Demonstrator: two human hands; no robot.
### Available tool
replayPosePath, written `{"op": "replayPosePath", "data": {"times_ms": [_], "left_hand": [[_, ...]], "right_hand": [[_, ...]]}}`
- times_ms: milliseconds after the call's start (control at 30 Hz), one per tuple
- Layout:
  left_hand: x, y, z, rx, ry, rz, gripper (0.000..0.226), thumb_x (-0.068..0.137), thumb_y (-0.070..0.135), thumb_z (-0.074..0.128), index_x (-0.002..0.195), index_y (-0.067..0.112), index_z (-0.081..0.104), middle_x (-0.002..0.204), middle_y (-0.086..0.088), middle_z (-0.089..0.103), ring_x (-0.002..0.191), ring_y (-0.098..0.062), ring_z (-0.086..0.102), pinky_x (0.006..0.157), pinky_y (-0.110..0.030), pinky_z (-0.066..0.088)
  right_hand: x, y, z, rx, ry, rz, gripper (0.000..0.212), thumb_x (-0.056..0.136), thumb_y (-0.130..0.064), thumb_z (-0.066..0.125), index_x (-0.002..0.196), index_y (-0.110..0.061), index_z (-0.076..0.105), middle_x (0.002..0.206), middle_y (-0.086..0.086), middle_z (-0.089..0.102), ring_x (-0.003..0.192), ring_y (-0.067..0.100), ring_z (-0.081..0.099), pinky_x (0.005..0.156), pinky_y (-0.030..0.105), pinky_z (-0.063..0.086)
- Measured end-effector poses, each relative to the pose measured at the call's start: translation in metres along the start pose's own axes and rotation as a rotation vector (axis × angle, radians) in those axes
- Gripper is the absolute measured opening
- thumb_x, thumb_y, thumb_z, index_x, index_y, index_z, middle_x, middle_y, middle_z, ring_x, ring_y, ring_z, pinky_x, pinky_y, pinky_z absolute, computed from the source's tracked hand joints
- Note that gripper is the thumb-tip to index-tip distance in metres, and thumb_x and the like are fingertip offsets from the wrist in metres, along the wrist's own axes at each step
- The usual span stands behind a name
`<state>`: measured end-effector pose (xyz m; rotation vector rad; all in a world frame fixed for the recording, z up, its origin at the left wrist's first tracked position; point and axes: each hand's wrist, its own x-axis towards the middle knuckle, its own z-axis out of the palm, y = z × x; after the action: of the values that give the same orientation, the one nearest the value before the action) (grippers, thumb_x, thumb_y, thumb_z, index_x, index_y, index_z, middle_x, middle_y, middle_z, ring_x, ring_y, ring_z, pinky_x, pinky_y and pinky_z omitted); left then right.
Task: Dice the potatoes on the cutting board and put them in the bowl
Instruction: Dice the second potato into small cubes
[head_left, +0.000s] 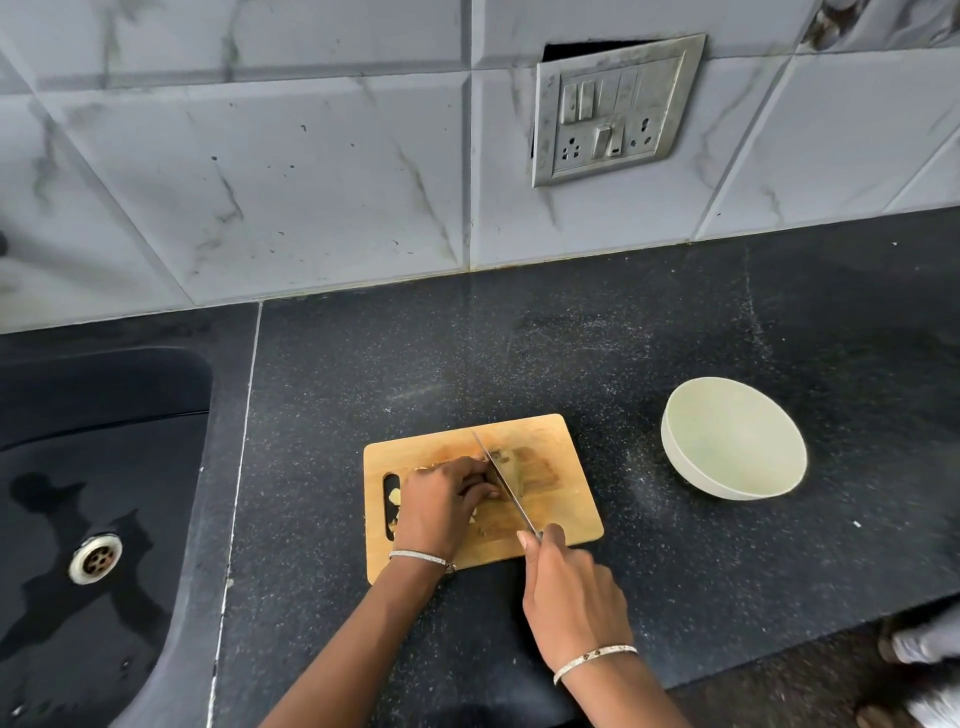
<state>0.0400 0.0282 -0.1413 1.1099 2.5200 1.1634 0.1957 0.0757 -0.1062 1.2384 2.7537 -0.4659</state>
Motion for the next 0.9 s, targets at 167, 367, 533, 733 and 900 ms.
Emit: {"op": "replayPosePath", "data": {"times_ms": [167,367,533,733,900], "left_hand": [[0.000,0.000,0.000,0.036,-0.011,0.000,0.014,0.075,0.021,0.079,0.089,0.019,0.077,0.085,0.011,0.075,0.080,-0.006,0.070,0.071,-0.013,0.045],[0.001,0.002,0.000,0.053,-0.035,-0.010,0.008,0.078,0.022,0.077,0.086,0.022,0.077,0.091,0.012,0.075,0.083,-0.007,0.069,0.072,-0.015,0.045],[0.000,0.001,0.002,0.065,-0.024,-0.025,0.012,0.079,0.022,0.076,0.091,0.021,0.077,0.089,0.010,0.075,0.083,-0.012,0.070,0.075,-0.025,0.052],[-0.001,0.002,0.002,0.082,-0.009,-0.066,0.008,0.082,0.022,0.073,0.089,0.021,0.077,0.091,0.009,0.075,0.083,-0.013,0.070,0.071,-0.021,0.043],[0.000,0.002,0.001,0.092,-0.014,-0.058,0.007,0.082,0.023,0.073,0.087,0.022,0.077,0.089,0.010,0.075,0.080,-0.012,0.069,0.067,-0.016,0.038]], "right_hand": [[0.003,-0.001,0.000,0.019,-0.013,-0.009,0.043,0.102,-0.048,0.015,0.116,-0.021,0.044,0.101,0.004,0.067,0.096,0.029,0.066,0.061,0.033,0.037],[0.013,-0.005,0.002,0.010,-0.017,-0.017,0.042,0.103,-0.047,0.017,0.113,-0.019,0.046,0.101,0.005,0.068,0.095,0.030,0.066,0.060,0.034,0.038],[0.024,-0.012,0.002,0.054,-0.023,-0.010,0.041,0.103,-0.046,0.019,0.113,-0.018,0.048,0.103,0.007,0.068,0.098,0.031,0.066,0.065,0.037,0.045],[0.016,-0.004,0.005,0.051,-0.044,-0.018,0.042,0.103,-0.047,0.019,0.115,-0.018,0.047,0.104,0.007,0.067,0.098,0.031,0.065,0.064,0.036,0.041],[0.010,0.001,0.007,-0.002,-0.052,-0.019,0.042,0.103,-0.046,0.017,0.118,-0.018,0.045,0.104,0.005,0.068,0.098,0.030,0.066,0.062,0.034,0.039]]}}
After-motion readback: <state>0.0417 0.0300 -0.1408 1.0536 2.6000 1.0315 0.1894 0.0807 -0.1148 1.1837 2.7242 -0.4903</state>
